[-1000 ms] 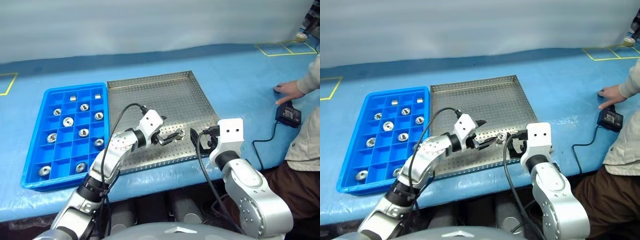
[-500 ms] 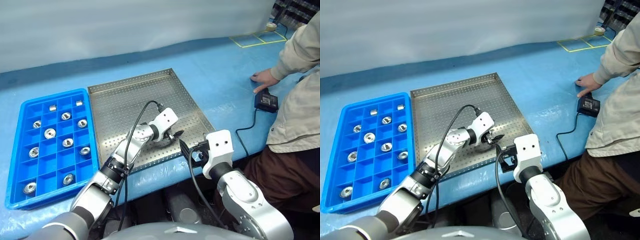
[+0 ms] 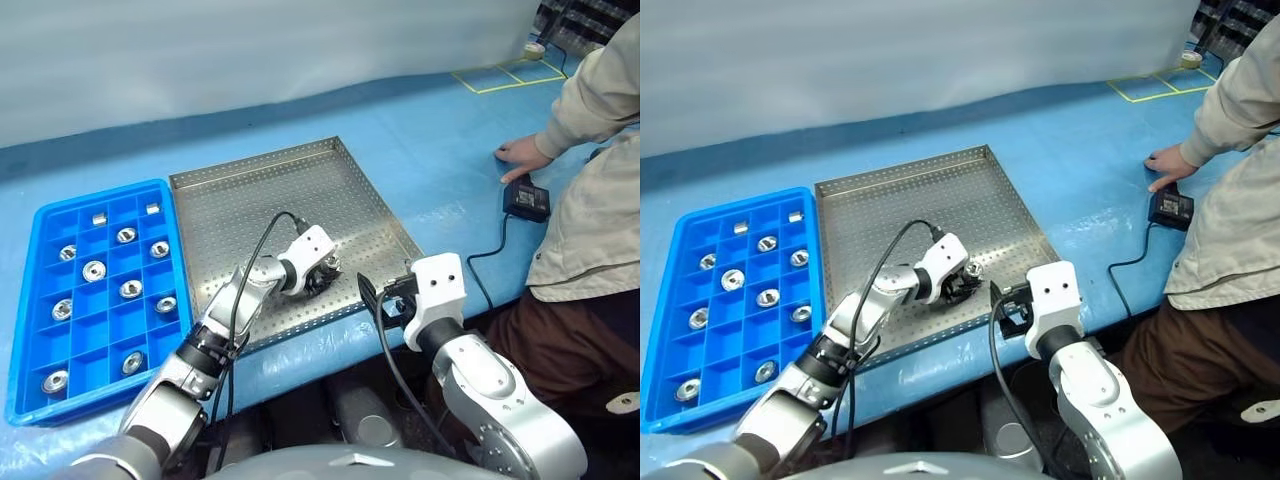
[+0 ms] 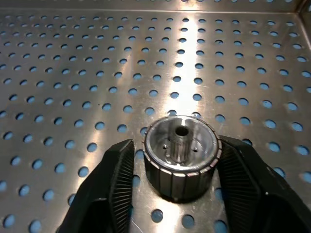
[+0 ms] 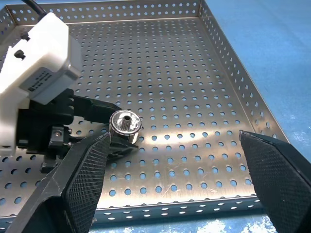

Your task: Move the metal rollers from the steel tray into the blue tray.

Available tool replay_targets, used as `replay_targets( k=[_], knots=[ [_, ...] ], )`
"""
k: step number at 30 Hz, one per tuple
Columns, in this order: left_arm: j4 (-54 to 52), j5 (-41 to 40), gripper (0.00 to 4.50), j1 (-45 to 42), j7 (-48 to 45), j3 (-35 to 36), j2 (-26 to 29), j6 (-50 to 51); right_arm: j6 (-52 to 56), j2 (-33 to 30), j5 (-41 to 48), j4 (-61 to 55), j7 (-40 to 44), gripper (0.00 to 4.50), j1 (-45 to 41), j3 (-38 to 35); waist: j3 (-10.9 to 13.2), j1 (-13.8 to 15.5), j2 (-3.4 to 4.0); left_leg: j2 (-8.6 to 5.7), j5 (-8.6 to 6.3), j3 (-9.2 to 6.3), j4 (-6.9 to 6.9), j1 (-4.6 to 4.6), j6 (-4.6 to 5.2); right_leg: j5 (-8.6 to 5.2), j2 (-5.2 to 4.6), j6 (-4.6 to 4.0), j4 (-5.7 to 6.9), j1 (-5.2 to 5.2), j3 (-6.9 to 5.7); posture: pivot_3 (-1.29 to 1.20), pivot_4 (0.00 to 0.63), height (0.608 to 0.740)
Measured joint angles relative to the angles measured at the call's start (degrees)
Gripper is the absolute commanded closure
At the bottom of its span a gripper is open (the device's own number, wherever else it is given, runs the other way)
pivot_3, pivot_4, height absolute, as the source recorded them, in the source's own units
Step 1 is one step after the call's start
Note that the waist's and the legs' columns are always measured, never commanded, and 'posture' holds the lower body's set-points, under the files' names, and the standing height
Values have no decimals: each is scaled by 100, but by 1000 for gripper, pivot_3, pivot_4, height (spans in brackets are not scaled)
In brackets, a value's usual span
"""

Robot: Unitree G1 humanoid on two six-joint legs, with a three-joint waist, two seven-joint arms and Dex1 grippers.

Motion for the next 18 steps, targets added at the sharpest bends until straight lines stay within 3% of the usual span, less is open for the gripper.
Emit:
replay_targets(
  k=[7,13,18],
  knots=[
    [-1046,-355,2848,337,889,1253,-295,460,130,-47,106,120,237,0,-511,98,3,281,-5,-1,1,3,3,4,2,5,2,7,1,2,4,-163,150,740],
    [-1810,-440,2848,682,1816,2090,-555,477,224,-275,204,454,591,0,-1049,268,10,776,-21,-2,1,7,4,-2,3,6,2,7,0,-5,7,-57,150,740],
    [-2574,5,2848,1097,2827,2774,-482,505,204,-366,335,807,958,0,-1527,473,14,1190,-31,-2,1,10,3,-1,3,8,1,4,0,-4,5,49,150,740]
  ],
)
